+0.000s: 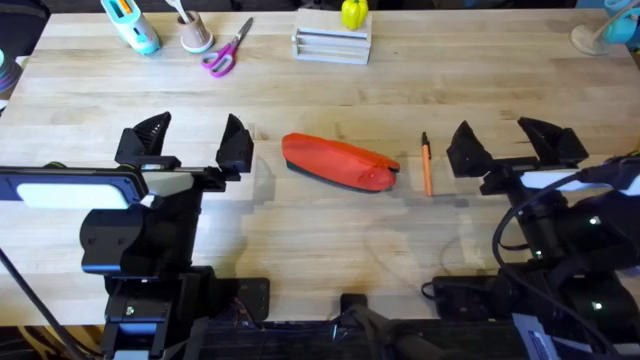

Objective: Unzip the bag, pick up the pens from the table one at a time and place them inside, then zip the bag closed.

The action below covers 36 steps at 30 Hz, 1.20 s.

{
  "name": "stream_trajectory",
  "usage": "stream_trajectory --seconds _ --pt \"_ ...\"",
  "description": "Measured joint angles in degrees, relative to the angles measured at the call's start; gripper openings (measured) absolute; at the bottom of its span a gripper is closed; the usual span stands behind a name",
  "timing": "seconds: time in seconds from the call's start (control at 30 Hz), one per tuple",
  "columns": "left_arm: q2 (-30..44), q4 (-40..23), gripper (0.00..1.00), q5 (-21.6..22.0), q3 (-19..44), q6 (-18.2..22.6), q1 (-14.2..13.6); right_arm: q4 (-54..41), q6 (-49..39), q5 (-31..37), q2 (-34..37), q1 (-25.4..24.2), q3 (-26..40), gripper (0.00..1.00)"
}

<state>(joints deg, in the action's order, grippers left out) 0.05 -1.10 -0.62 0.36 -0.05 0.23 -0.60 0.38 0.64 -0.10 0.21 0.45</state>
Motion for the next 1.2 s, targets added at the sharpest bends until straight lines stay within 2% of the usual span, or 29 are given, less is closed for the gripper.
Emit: stream_trajectory --seconds 0.9,1.03,1.2 --pt "0.0 1.1 0.993 0.4 0.0 0.6 0.0 -1.6 0.5 0.1 0.0 0.0 0.3 0.998" --pt "0.0 0.7 0.991 0.4 0.1 0.7 0.0 -6.5 0.5 -0.1 0.0 0.0 2.5 0.997" --pt "1.4 -7.1 0.991 -0.7 3.8 2.1 0.0 -21.2 0.5 -0.1 1.2 0.0 7.8 0.997"
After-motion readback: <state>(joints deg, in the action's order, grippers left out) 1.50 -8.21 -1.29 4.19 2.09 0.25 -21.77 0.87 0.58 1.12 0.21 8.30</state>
